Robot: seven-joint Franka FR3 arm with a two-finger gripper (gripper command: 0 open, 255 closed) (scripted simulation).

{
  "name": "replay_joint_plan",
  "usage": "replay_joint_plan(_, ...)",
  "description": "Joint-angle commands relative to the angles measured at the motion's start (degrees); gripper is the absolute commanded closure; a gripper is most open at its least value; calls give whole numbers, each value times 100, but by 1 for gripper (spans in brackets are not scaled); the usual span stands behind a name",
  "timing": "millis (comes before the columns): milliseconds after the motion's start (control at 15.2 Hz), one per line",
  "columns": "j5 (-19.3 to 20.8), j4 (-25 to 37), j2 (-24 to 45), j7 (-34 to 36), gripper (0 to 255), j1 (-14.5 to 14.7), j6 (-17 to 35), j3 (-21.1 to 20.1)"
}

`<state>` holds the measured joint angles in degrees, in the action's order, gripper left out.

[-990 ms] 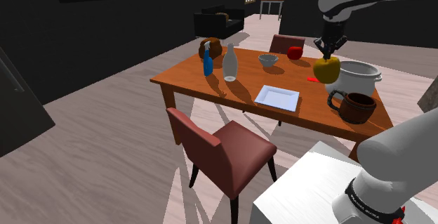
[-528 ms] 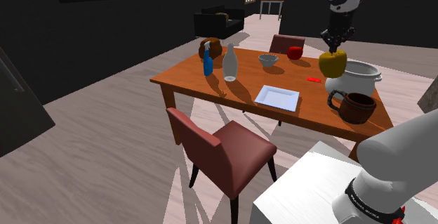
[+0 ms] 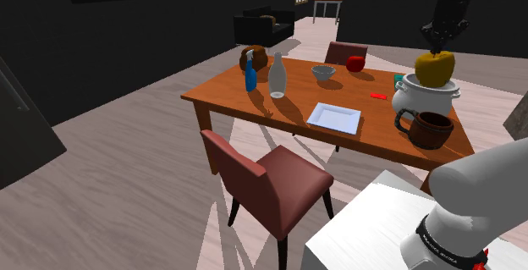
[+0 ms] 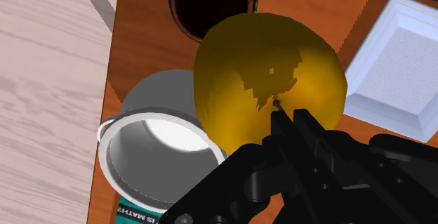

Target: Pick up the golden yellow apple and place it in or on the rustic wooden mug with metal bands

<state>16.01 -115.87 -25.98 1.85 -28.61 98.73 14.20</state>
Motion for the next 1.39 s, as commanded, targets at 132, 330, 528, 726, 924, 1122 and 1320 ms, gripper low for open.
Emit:
replay_joint_plan(132, 107, 336, -119, -644, 255, -174, -307, 393)
replay_joint_plan(330, 139, 47, -189, -597, 255, -188, -90, 409)
replay_joint_plan(528, 171, -231, -248, -551, 255, -202, 127, 429)
replay_joint_plan(726, 204, -498, -295, -508, 255, -217, 344, 451)
replay_joint_plan(924, 237, -755, -331, -465, 255, -231, 563, 475)
replay_joint_plan(1122, 272, -1002, -356, -424, 255, -246, 783, 502)
replay_joint_plan(1320, 308, -1239, -369, -383, 255, -261, 1004, 532)
